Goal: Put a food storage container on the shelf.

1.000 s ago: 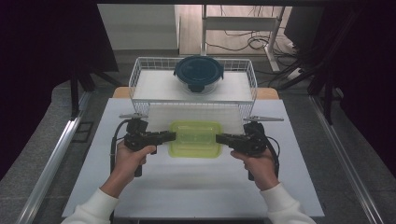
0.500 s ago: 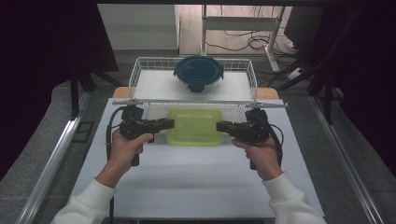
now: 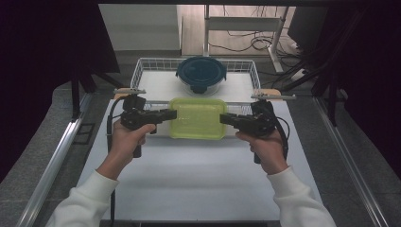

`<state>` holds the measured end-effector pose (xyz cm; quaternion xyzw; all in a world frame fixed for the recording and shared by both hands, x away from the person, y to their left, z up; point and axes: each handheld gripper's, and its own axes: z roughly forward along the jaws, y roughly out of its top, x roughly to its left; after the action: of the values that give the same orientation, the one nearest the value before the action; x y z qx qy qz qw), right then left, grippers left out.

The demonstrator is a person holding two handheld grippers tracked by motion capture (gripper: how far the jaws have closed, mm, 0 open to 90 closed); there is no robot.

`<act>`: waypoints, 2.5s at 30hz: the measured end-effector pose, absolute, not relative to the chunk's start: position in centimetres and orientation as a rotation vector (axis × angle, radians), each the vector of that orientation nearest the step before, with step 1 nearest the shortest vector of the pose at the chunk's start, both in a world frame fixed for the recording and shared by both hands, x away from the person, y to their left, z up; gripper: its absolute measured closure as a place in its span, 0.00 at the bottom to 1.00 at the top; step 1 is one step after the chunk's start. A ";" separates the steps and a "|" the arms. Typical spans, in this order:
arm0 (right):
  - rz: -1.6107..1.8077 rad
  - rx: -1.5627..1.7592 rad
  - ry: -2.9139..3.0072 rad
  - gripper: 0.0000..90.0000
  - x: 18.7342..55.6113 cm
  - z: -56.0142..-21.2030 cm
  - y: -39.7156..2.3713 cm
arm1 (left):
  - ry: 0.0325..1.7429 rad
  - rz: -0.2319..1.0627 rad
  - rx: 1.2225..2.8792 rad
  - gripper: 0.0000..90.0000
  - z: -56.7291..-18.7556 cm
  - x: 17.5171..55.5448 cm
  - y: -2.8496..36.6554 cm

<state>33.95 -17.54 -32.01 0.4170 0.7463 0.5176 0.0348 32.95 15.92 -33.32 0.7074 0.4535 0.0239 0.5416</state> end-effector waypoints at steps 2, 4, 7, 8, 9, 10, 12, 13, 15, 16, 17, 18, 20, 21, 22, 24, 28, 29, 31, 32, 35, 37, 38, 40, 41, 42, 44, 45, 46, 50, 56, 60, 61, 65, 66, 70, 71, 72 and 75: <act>1.595 1.275 2.287 0.86 34.1 -31.6 -17.6 | 1.074 0.062 1.683 0.85 -32.9 33.2 15.9; 1.601 1.272 2.283 0.86 34.4 -31.1 -17.7 | 1.069 0.062 1.679 0.85 -32.5 33.5 15.9; 1.614 1.261 2.274 0.86 34.8 -30.1 -17.7 | 1.061 0.073 1.673 0.85 -31.5 34.0 15.9; 1.614 1.256 2.270 0.86 34.9 -29.8 -17.7 | 1.061 0.073 1.673 0.85 -31.5 34.0 15.9; 1.619 1.250 2.267 0.86 35.1 -29.6 -17.7 | 1.056 0.075 1.669 0.85 -30.9 34.4 15.9; 1.624 1.248 2.267 0.86 35.3 -29.3 -17.7 | 1.056 0.075 1.669 0.85 -30.9 34.4 15.9; 1.627 1.247 2.268 0.86 35.5 -29.0 -17.7 | 1.051 0.081 1.666 0.85 -30.3 34.7 16.0; 1.631 1.241 2.267 0.86 36.0 -28.4 -17.7 | 1.049 0.084 1.665 0.85 -30.1 34.9 16.0; 1.633 1.237 2.264 0.86 36.5 -27.8 -17.7 | 1.049 0.085 1.661 0.85 -29.5 35.3 16.0; 1.635 1.235 2.262 0.86 36.7 -27.5 -17.6 | 1.048 0.082 1.657 0.85 -29.2 35.6 16.1; 1.635 1.235 2.262 0.86 36.7 -27.5 -17.6 | 1.048 0.081 1.654 0.85 -28.9 35.9 16.2; 1.637 1.232 2.262 0.86 37.0 -27.2 -17.6 | 1.049 0.083 1.654 0.85 -28.6 36.1 16.2; 1.636 1.227 2.260 0.86 37.8 -26.3 -17.5 | 1.050 0.092 1.656 0.85 -27.6 36.9 16.2; 1.638 1.228 2.259 0.86 38.2 -26.0 -17.5 | 1.050 0.092 1.656 0.85 -27.6 36.9 16.2; 1.638 1.228 2.259 0.86 38.2 -26.0 -17.5 | 1.051 0.091 1.656 0.85 -27.3 37.2 16.3; 1.646 1.231 2.257 0.86 39.2 -25.2 -17.4 | 1.050 0.089 1.654 0.85 -26.5 38.2 16.3; 1.650 1.240 2.255 0.86 40.3 -24.5 -17.4 | 1.055 0.086 1.656 0.85 -25.6 39.2 16.3; 1.658 1.245 2.252 0.86 40.9 -24.0 -17.5 | 1.051 0.087 1.662 0.86 -25.0 40.0 16.3; 1.656 1.253 2.251 0.86 41.6 -23.4 -17.4 | 1.053 0.085 1.666 0.86 -24.7 40.4 16.3; 1.654 1.257 2.250 0.86 41.9 -23.3 -17.4 | 1.055 0.080 1.665 0.85 -24.3 41.1 16.3; 1.651 1.264 2.252 0.86 42.5 -22.8 -17.4 | 1.064 0.071 1.661 0.86 -23.9 41.9 16.3; 1.639 1.290 2.259 0.86 43.7 -22.4 -17.4 | 1.074 0.051 1.664 0.86 -23.8 43.0 16.3; 1.637 1.300 2.262 0.86 44.1 -22.3 -17.5 | 1.081 0.039 1.662 0.86 -23.8 43.4 16.3; 1.636 1.309 2.267 0.86 44.5 -22.3 -17.5 | 1.090 0.030 1.661 0.86 -23.8 43.9 16.3; 1.628 1.344 2.271 0.86 45.4 -22.3 -17.5 | 1.097 0.021 1.660 0.86 -23.8 44.3 16.3; 1.630 1.361 2.271 0.86 45.8 -22.4 -17.4 | 1.114 0.011 1.659 0.86 -24.0 45.1 16.3; 1.625 1.380 2.275 0.86 46.2 -22.6 -17.4 | 1.122 0.007 1.659 0.86 -24.1 45.4 16.3; 1.619 1.416 2.281 0.86 46.8 -22.8 -17.4 | 1.139 0.004 1.654 0.86 -24.4 45.8 16.2; 1.619 1.416 2.281 0.86 46.8 -22.8 -17.4 | 1.139 0.004 1.654 0.86 -24.4 45.8 16.2; 1.599 1.459 2.284 0.87 47.5 -23.4 -17.4 | 1.149 0.002 1.669 0.86 -24.7 46.3 16.0; 1.594 1.498 2.277 0.87 48.4 -23.8 -17.2 | 1.168 -0.050 1.628 0.86 -25.3 47.3 16.4; 1.634 1.541 2.274 0.85 49.7 -24.2 -17.5 | 1.196 -0.089 1.597 0.85 -25.7 48.2 16.6; 1.645 1.557 2.274 0.85 49.9 -24.3 -17.5 | 1.208 -0.104 1.590 0.85 -25.9 48.5 16.6; 1.671 1.627 2.265 0.82 51.0 -24.9 -17.6 | 1.240 -0.141 1.563 0.84 -26.4 49.3 16.7; 1.671 1.627 2.265 0.82 51.0 -24.9 -17.6 | 1.248 -0.145 1.558 0.84 -26.5 49.6 16.7; 1.701 1.689 2.239 0.79 51.9 -25.7 -17.5 | 1.276 -0.189 1.528 0.81 -27.0 50.5 16.8; 1.729 1.719 2.223 0.78 52.2 -26.0 -17.6 | 1.278 -0.206 1.512 0.81 -27.3 50.9 16.9; 1.729 1.719 2.223 0.78 52.2 -26.0 -17.6 | 1.278 -0.206 1.512 0.80 -27.3 50.9 16.9; 1.759 1.758 2.200 0.77 52.5 -26.3 -17.7 | 1.270 -0.230 1.490 0.79 -27.8 51.3 17.1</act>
<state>52.51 -17.68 -26.29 0.5274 0.6600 0.5275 -0.0892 51.29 17.14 -27.80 0.6302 0.5370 -0.0971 0.5524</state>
